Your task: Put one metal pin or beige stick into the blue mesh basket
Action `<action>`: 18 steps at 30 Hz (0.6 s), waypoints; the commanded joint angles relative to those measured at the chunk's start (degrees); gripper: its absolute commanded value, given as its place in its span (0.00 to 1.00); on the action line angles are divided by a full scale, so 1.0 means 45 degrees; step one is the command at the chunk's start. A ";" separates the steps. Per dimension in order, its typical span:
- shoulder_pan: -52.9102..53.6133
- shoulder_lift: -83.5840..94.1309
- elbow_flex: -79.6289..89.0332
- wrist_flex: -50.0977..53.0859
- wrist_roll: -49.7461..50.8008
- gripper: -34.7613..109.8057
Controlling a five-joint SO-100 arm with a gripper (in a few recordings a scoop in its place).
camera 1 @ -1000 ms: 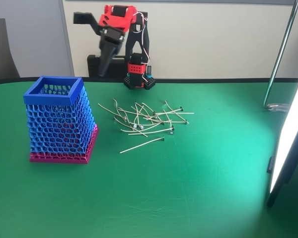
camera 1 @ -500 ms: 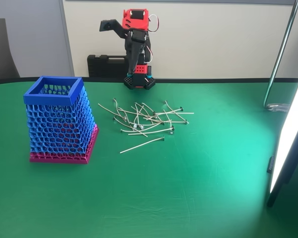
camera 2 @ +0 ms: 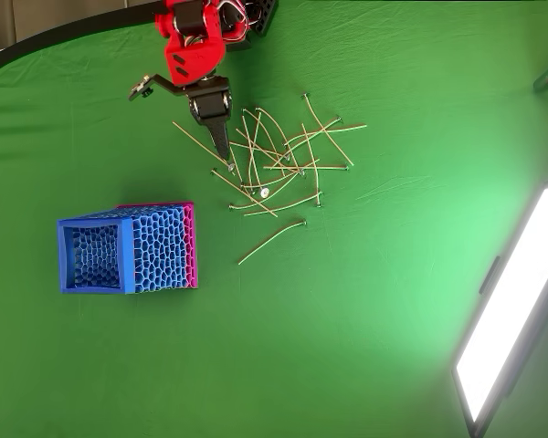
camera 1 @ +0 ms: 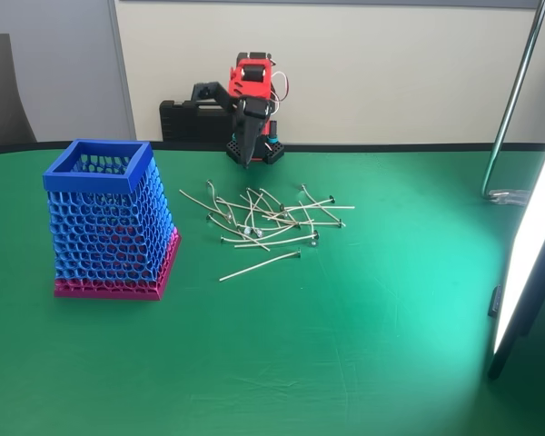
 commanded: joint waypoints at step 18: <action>0.0664 0.2773 0.1445 0.3828 -0.1250 0.26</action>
